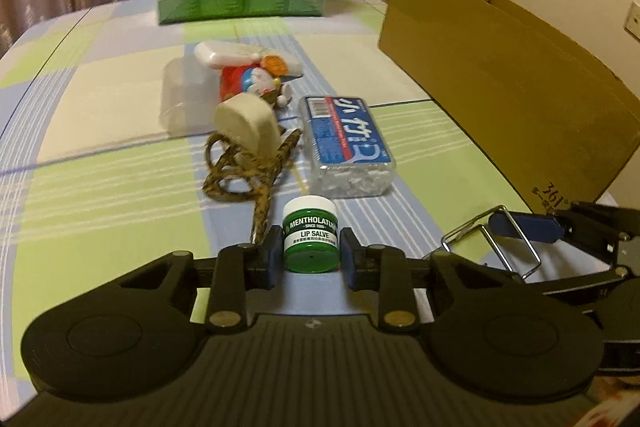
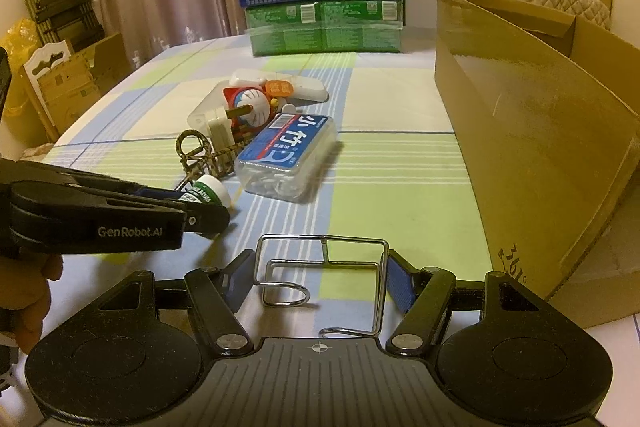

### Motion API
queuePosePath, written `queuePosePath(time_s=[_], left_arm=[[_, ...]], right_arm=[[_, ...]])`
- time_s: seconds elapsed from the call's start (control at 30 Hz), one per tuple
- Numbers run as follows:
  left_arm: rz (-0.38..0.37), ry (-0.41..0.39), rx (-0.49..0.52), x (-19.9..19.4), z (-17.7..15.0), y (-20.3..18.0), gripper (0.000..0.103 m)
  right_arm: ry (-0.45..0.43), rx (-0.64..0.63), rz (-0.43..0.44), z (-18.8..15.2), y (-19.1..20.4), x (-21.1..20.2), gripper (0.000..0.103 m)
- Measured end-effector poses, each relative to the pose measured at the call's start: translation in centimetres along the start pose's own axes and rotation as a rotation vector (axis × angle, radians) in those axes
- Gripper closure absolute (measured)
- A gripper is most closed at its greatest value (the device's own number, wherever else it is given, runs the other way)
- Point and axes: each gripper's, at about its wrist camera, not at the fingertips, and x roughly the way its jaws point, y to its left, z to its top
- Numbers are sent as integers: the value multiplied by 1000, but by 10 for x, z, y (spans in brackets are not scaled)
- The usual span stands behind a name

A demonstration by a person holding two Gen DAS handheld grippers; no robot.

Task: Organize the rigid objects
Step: 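Grasp the green lip salve jar with the left gripper while the right grasps the wire rack, then carry the lip salve jar and wire rack with both grippers to the box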

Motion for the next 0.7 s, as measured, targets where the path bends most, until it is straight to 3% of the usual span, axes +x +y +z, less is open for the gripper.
queuePosePath(time_s=[0.3,0.7], left_arm=[[18,37,-22,-22,-7,-3,78],[29,-25,-80,-85,8,-36,78]], right_arm=[[-12,-11,8,-5,12,-26,38],[-109,-12,-8,4,14,-109,38]])
